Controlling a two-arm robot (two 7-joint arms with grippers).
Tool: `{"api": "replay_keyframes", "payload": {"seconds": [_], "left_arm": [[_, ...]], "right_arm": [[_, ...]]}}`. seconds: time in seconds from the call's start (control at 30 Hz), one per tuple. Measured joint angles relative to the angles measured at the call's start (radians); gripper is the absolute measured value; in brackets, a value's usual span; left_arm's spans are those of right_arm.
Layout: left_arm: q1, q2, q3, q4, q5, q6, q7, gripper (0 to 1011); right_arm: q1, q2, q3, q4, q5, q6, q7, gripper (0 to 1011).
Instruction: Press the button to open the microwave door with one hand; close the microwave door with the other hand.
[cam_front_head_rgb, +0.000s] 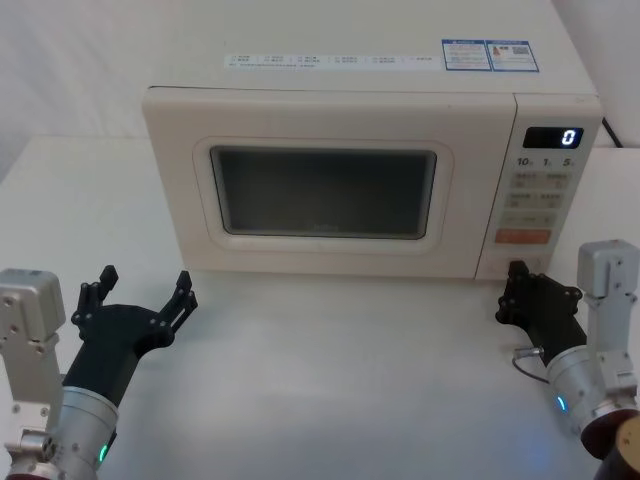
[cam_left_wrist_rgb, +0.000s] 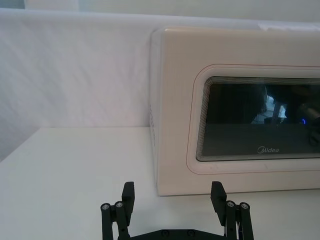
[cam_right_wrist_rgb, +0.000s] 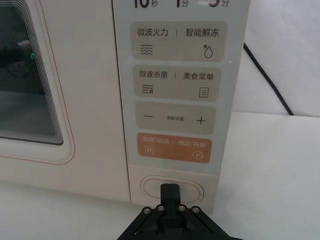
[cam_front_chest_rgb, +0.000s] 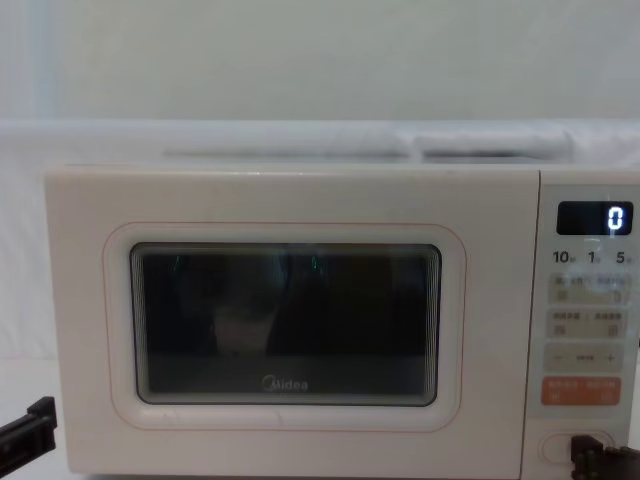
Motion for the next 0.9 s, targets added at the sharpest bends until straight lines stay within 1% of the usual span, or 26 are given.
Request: {"api": "replay_keyframes", "payload": {"seconds": [0.43, 0.9], "left_arm": [[0.000, 0.000, 0.000, 0.000, 0.000, 0.000, 0.000, 1001], [0.000, 0.000, 0.000, 0.000, 0.000, 0.000, 0.000, 1001]], "right_arm": [[0.027, -0.003, 0.009, 0.036, 0.010, -0.004, 0.005, 0], [0.047, -0.005, 0.013, 0.058, 0.017, -0.005, 0.008, 0]]}}
